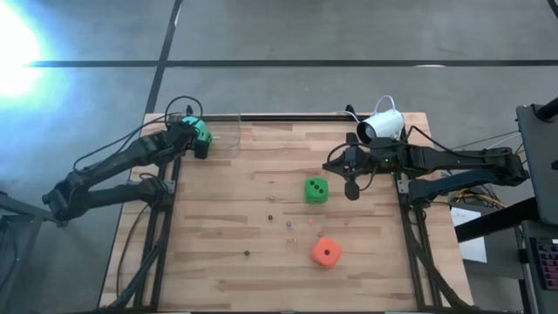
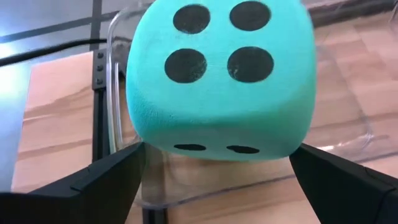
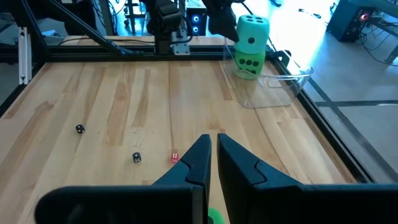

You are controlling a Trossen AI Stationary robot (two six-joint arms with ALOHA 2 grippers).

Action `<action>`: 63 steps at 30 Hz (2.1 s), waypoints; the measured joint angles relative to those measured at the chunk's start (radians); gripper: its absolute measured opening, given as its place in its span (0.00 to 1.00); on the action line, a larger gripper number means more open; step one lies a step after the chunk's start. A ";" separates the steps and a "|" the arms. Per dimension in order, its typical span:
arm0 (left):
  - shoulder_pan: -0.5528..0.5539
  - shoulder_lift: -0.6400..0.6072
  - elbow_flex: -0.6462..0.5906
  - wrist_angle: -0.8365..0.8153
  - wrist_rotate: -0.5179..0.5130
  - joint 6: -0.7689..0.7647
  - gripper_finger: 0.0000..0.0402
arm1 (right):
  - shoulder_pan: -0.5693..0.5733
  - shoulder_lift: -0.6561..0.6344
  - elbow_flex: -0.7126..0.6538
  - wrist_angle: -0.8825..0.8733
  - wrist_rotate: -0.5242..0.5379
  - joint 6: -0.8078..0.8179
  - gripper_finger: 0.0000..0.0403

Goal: Pick & Place Dice
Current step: Put the large blue die into the transparent bin, then put the large green die into the transparent bin

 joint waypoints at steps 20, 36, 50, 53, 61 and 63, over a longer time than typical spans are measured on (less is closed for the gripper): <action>-0.001 0.000 0.072 -0.080 0.038 -0.017 0.99 | 0.000 0.000 0.000 0.000 0.000 0.000 0.07; -0.103 -0.094 0.164 -0.178 0.043 -0.069 0.99 | 0.000 0.000 0.000 0.000 0.000 0.000 0.07; -0.491 -0.208 0.164 -0.136 -0.069 -0.138 0.99 | 0.000 0.000 0.000 0.000 0.000 0.000 0.07; -0.604 -0.197 0.164 -0.133 -0.128 -0.189 0.99 | 0.000 0.000 0.000 0.000 0.000 0.000 0.07; -0.940 -0.126 0.163 -0.087 -0.315 -0.298 0.99 | 0.000 0.000 0.000 0.000 0.000 0.000 0.07; -1.016 -0.094 0.163 -0.058 -0.351 -0.312 0.99 | 0.000 0.000 0.000 0.000 0.000 0.000 0.07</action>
